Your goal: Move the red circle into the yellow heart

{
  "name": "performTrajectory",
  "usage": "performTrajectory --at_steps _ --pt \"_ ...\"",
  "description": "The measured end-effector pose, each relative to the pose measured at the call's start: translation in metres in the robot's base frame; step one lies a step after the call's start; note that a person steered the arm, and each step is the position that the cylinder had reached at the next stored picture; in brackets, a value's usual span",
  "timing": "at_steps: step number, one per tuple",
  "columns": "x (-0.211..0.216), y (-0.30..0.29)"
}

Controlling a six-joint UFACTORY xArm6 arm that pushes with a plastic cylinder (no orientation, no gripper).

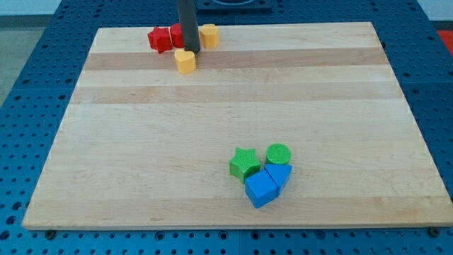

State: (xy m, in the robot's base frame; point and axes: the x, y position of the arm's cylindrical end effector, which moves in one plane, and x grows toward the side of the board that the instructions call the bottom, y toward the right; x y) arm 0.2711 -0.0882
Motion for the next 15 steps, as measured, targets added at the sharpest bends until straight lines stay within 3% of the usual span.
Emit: performTrajectory --at_steps 1,3,5,9,11,15 --pt "0.017 0.031" --pt "-0.017 0.125" --pt "-0.079 0.091" --pt "-0.079 -0.023" --pt "-0.079 -0.037" --pt "-0.007 -0.029"
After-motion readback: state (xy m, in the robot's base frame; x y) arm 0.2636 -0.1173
